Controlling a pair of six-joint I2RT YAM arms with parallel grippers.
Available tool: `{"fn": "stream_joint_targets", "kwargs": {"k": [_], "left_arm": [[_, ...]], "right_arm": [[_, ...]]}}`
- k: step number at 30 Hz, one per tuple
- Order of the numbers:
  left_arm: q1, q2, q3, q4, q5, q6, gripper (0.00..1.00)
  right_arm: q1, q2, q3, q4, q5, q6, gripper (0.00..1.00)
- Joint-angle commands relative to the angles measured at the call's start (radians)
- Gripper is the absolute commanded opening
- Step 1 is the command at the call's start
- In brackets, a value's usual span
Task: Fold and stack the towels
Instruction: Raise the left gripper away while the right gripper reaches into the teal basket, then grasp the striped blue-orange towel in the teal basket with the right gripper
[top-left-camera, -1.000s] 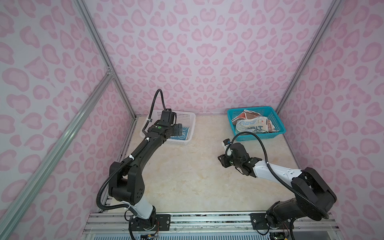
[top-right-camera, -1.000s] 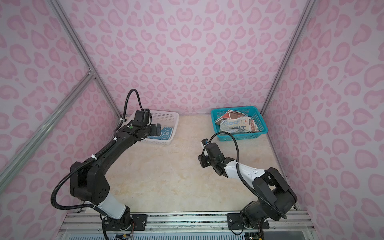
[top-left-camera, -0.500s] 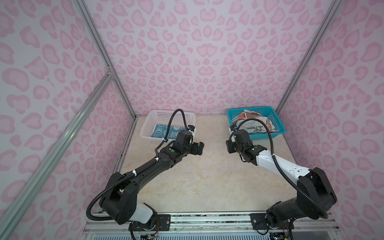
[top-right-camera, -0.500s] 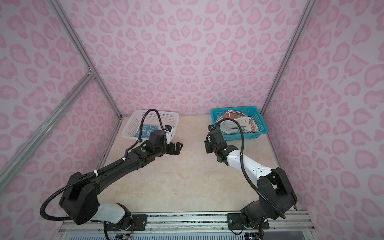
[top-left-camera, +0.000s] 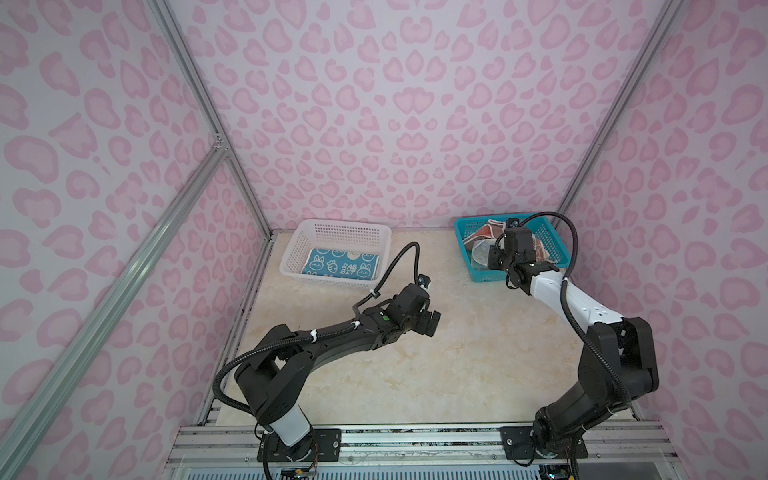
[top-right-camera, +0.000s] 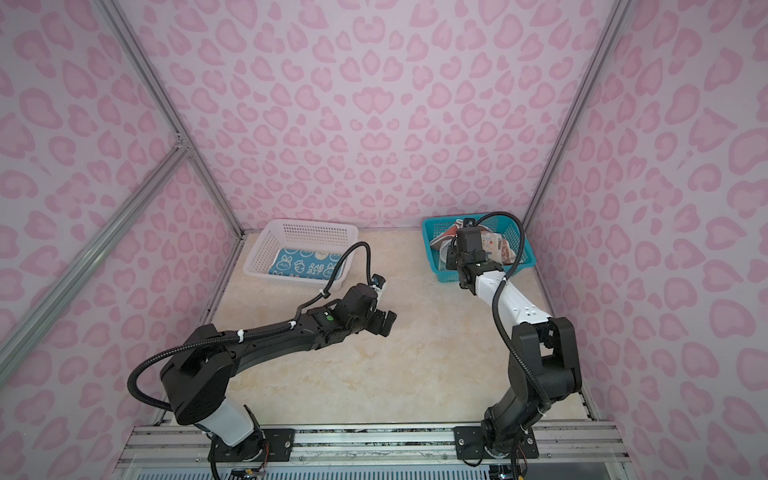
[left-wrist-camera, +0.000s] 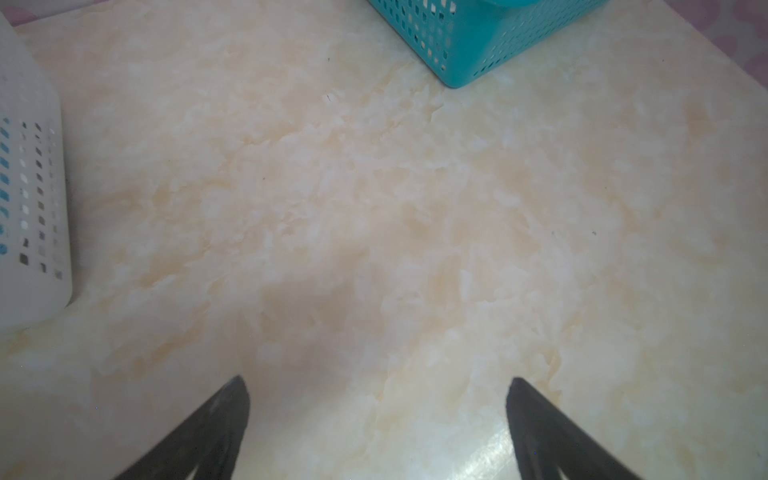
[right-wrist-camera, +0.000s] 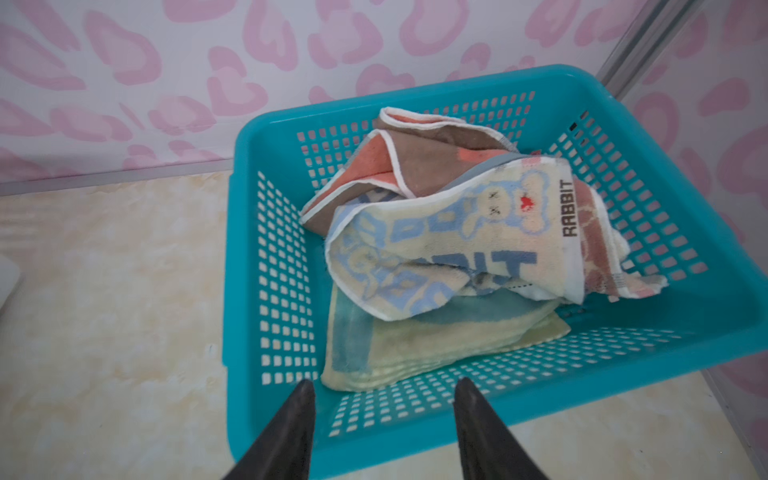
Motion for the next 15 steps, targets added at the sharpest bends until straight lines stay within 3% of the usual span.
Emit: {"fn": "stream_joint_targets", "kwargs": {"k": [1, 11, 15], "left_arm": [[-0.019, 0.017, 0.011, 0.009, -0.037, 0.020, 0.98], [-0.026, -0.007, -0.023, 0.070, -0.088, 0.018, 0.98], [-0.026, -0.024, -0.046, 0.077, -0.123, 0.025, 0.98]], "right_arm": [[-0.040, 0.053, 0.041, -0.018, 0.038, 0.027, 0.54], [-0.114, 0.288, 0.225, 0.089, -0.200, 0.139, 0.55], [-0.114, 0.371, 0.278, 0.172, -0.221, 0.223, 0.58]]}}
